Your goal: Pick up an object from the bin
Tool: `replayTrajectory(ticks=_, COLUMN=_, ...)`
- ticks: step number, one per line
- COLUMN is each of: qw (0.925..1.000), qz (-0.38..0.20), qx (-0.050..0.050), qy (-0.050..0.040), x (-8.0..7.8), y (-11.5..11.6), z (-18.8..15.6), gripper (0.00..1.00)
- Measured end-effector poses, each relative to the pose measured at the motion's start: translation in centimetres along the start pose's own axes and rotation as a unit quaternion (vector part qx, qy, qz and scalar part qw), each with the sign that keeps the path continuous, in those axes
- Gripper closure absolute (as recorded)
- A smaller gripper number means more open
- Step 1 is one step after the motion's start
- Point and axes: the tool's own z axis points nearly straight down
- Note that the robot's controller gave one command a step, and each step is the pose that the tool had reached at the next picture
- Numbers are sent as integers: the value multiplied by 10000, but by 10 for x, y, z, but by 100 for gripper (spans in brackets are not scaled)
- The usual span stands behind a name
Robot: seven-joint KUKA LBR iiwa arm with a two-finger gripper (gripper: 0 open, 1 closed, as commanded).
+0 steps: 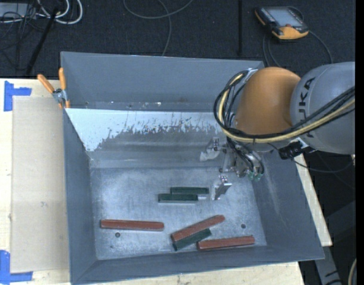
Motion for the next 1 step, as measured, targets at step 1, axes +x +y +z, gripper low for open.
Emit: replayTrajectory(ticks=1, qw=10000, qz=75, qx=-4, qy=28, x=15, y=10, z=60, gripper=0)
